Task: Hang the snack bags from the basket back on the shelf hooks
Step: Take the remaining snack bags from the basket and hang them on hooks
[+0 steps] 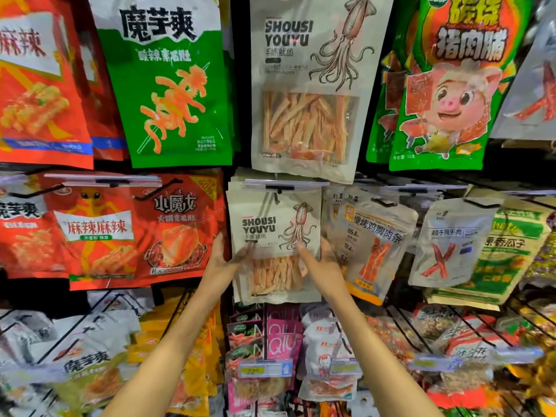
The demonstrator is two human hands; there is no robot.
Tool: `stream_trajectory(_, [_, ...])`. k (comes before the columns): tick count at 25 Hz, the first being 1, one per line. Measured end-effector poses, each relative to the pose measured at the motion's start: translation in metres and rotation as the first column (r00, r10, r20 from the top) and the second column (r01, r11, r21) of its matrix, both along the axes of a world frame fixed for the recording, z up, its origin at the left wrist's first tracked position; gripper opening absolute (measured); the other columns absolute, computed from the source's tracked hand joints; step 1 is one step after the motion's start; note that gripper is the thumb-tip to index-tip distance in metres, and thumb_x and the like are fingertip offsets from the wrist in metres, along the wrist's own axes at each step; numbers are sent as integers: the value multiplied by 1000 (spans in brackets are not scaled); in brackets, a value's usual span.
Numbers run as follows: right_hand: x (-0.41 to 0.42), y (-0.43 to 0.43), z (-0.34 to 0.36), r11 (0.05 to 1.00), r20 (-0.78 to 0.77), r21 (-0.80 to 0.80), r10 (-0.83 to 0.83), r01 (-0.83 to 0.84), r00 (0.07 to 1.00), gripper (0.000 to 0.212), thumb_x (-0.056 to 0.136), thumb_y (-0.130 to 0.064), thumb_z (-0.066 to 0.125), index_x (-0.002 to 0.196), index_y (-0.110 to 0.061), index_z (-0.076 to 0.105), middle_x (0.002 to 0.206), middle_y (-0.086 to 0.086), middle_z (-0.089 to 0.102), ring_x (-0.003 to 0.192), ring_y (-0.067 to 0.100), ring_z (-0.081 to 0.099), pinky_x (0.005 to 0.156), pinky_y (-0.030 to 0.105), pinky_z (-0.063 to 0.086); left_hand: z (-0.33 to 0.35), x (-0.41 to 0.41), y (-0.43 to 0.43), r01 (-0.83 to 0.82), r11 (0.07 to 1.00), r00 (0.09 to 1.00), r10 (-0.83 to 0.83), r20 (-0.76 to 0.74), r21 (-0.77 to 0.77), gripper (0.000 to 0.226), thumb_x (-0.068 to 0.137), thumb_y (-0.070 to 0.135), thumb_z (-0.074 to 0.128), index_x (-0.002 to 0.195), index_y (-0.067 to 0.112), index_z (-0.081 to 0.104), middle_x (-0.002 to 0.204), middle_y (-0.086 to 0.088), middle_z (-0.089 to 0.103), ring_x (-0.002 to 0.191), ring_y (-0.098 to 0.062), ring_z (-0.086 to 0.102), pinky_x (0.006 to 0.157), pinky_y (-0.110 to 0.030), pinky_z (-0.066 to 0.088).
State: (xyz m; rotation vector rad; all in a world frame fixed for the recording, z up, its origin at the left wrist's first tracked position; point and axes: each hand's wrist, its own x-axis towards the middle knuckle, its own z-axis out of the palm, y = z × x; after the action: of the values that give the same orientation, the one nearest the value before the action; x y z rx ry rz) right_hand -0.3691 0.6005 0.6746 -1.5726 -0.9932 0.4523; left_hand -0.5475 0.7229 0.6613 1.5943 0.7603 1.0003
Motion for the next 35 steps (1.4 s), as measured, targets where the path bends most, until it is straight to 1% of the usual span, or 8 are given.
stream_trajectory(5, [3, 17, -18, 996, -154, 53, 80, -73, 985, 73, 85, -54, 66, 148, -29, 41, 139, -16, 56, 127, -1, 51, 97, 13, 43, -2, 9, -3, 26, 999, 998, -23, 62, -47, 126, 49, 95, 56, 153, 33, 21, 148, 17, 39, 133, -3, 40, 109, -28, 31])
stream_trajectory(8, [-3, 17, -23, 995, -198, 75, 82, -68, 977, 59, 91, -46, 63, 145, -34, 41, 135, -20, 56, 117, -13, 51, 85, 5, 43, -4, 15, -11, 88, 991, 995, -82, 65, -103, 103, 69, 88, 49, 153, 35, 21, 148, 24, 30, 137, 2, 29, 116, -32, 19])
stream_trajectory(10, [-7, 19, -25, 993, -223, 99, 81, -60, 971, 49, 95, -40, 61, 139, -38, 41, 128, -27, 56, 110, -19, 51, 92, 7, 40, -4, 14, -11, 79, 985, 995, -70, 66, -151, 83, 87, 69, 45, 155, 30, 17, 141, 24, 25, 131, 3, 22, 117, -35, 16])
stream_trajectory(14, [-11, 22, -30, 993, -239, 109, 75, -50, 968, 50, 94, -43, 62, 138, -43, 39, 130, -27, 53, 117, -11, 49, 107, 22, 34, -10, 11, 0, 54, 988, 998, -49, 32, -145, 98, 75, 85, 49, 155, 35, 21, 158, 15, 28, 146, -8, 25, 120, -43, 18])
stream_trajectory(23, [-9, 31, -25, 989, -238, 149, 46, -10, 970, 40, 96, -33, 63, 130, -42, 46, 121, -28, 58, 108, -17, 51, 86, 7, 40, -8, 26, 10, 1, 984, 1000, 4, 29, -175, 101, 78, 83, 47, 157, 27, 18, 161, 5, 23, 148, -18, 23, 121, -47, 17])
stream_trajectory(28, [-8, 34, -32, 986, -221, 167, 15, 23, 975, 52, 95, -35, 64, 144, -29, 46, 135, -16, 58, 124, -1, 52, 102, 21, 41, -10, 27, 9, 2, 991, 999, 3, 39, -130, 94, 81, 80, 43, 156, 28, 19, 160, 6, 27, 147, -17, 26, 116, -40, 20])
stream_trajectory(32, [-15, 33, -30, 990, -222, 141, 23, 8, 975, 46, 97, -34, 60, 140, -34, 43, 122, -28, 55, 107, -18, 51, 86, 4, 41, -11, 25, 8, -47, 989, 998, 53, 41, -141, 96, 82, 79, 45, 157, 25, 16, 161, 4, 24, 147, -20, 25, 117, -41, 20])
stream_trajectory(35, [-15, 29, -26, 995, -224, 93, 3, 19, 975, 43, 97, -36, 60, 136, -37, 42, 115, -32, 54, 106, -14, 52, 83, 3, 40, -10, 23, 3, -28, 991, 998, 34, 46, -128, 109, 71, 89, 44, 157, 27, 16, 160, 5, 28, 147, -19, 26, 117, -42, 22])
